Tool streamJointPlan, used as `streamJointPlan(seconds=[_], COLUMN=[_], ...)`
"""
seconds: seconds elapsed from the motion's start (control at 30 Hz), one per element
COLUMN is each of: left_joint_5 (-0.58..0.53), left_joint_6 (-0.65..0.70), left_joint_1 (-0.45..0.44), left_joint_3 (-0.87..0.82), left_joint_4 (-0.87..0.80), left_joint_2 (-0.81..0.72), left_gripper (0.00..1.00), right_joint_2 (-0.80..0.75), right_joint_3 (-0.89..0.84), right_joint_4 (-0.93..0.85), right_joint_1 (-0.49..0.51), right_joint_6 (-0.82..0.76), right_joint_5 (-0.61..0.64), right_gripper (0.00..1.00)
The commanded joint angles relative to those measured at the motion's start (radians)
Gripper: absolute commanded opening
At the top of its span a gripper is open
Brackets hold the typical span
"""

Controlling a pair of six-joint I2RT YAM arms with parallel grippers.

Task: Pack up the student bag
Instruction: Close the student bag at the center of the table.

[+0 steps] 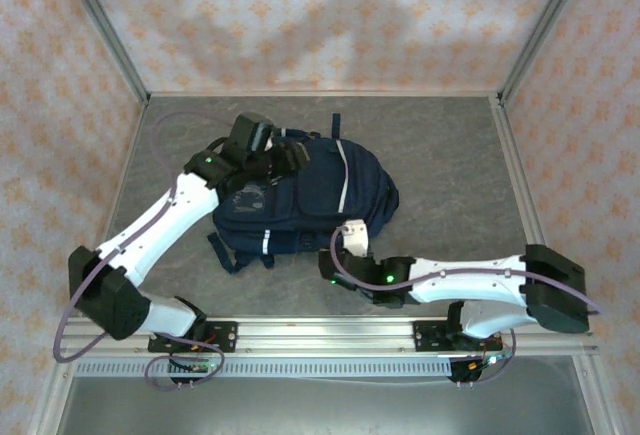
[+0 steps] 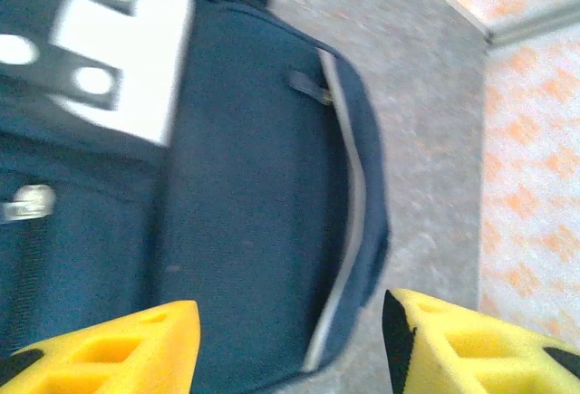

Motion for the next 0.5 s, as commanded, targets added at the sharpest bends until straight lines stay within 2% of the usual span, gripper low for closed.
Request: streamJointPlan(seconds=[0.0, 0.27, 0.47], left_joint_5=[-0.063, 0.006, 0.013], left_joint_6=[-0.012, -0.057, -0.060], left_joint_1=[-0.005, 0.009, 0.018], left_joint_3=[-0.048, -0.114, -0.119], left_joint_4=[0.034, 0.060, 0.055], left_joint_2=[-0.036, -0.055, -0.079], left_gripper=[0.57, 0.57, 0.57], right_joint_2=[0.086, 0.320, 0.385], right_joint_3=[0.108, 0.274, 0.281], right_joint_4=[-0.148, -0.281, -0.272], right_joint_1=[0.021, 0.024, 0.020], right_joint_6=[0.142, 0.292, 0.361], right_joint_5=[0.110, 0.083, 0.071], right_gripper=[0.64, 0.61, 0.58])
